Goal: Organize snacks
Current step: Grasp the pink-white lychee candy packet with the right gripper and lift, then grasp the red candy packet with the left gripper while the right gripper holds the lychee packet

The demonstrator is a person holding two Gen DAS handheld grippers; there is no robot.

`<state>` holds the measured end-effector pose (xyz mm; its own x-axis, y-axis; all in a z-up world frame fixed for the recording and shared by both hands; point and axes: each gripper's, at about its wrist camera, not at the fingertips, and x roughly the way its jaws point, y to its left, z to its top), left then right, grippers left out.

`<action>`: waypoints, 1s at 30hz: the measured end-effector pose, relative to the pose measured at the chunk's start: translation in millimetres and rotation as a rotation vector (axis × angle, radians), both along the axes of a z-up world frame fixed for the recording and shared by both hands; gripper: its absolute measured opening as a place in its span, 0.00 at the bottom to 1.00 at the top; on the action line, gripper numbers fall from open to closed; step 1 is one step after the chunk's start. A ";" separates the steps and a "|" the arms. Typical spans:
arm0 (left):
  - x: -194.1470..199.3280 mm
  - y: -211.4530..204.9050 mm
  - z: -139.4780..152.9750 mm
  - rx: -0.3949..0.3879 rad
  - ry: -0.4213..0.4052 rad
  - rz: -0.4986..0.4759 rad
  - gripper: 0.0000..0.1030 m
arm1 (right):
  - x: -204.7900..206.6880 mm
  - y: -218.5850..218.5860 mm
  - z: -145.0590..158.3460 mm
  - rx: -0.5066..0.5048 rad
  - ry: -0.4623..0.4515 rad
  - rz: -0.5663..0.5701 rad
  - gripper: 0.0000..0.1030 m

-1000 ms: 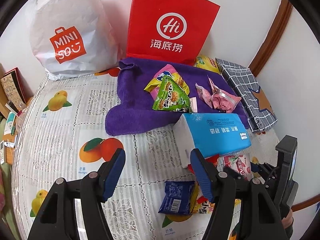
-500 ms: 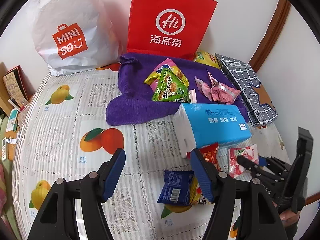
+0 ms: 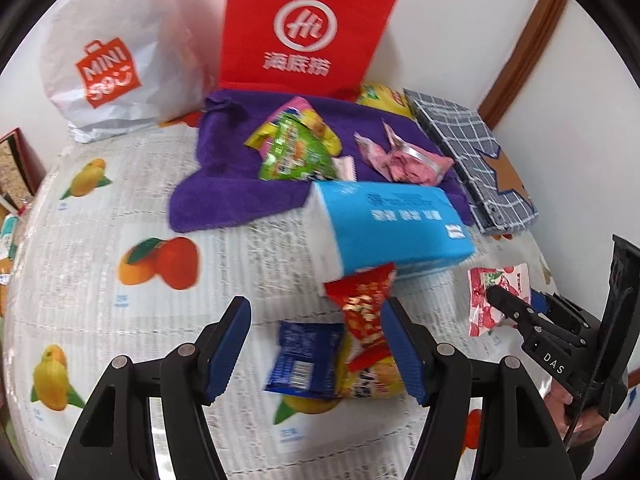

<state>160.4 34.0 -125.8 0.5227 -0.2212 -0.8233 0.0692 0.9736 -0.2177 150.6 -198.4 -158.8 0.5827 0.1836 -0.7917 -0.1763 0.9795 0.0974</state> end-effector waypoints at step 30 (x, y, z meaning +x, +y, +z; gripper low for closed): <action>27.8 -45.0 -42.3 0.017 0.121 -0.046 0.59 | 1.5 -47.0 -12.0 0.030 0.039 -0.037 0.54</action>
